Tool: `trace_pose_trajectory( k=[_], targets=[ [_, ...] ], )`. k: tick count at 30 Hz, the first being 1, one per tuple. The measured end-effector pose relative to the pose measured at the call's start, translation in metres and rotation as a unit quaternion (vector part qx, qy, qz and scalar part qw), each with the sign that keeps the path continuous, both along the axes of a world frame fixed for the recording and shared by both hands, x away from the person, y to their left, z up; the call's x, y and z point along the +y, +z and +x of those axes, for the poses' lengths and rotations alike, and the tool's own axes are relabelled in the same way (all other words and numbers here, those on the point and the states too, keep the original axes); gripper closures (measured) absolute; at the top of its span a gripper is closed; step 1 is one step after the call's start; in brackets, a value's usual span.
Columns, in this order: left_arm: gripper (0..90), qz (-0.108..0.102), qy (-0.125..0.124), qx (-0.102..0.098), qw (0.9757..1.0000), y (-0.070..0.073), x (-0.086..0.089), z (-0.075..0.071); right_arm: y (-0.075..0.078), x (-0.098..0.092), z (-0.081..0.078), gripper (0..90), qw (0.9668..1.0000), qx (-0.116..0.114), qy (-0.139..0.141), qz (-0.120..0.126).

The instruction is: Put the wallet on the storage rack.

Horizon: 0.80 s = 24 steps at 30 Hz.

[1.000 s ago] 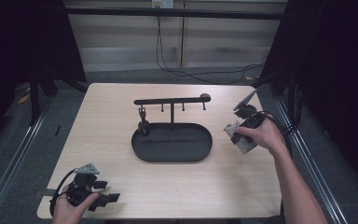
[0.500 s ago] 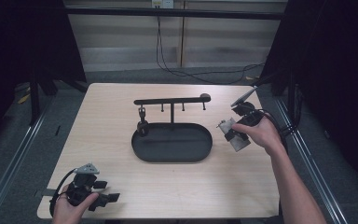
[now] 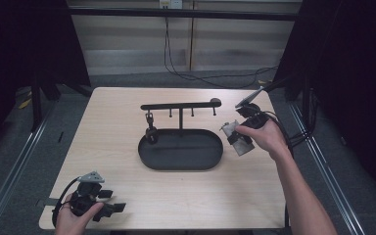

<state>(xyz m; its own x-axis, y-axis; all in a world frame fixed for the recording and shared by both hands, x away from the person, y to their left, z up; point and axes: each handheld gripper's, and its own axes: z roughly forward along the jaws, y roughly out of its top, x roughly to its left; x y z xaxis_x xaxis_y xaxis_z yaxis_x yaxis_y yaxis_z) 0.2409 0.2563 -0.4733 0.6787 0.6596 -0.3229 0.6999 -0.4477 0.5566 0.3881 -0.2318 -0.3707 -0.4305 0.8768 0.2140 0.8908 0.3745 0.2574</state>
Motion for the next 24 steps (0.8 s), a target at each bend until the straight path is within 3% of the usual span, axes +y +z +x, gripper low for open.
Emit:
trace_pose_trajectory(
  k=[10,19,24],
  targets=[
    [22.9,0.002,-0.005,0.001,1.0,0.0,-0.001,0.0,-0.002,0.017,0.002,33.0,0.9996,-0.007,-0.006,0.027],
    [22.9,0.003,-0.009,0.0,1.0,0.001,-0.002,-0.001,-0.013,0.026,0.004,33.0,0.9989,-0.005,-0.018,0.043],
    [22.9,0.002,-0.008,0.0,1.0,0.0,-0.002,0.0,-0.023,0.031,0.006,33.0,0.9971,-0.003,-0.036,0.067]
  ],
)
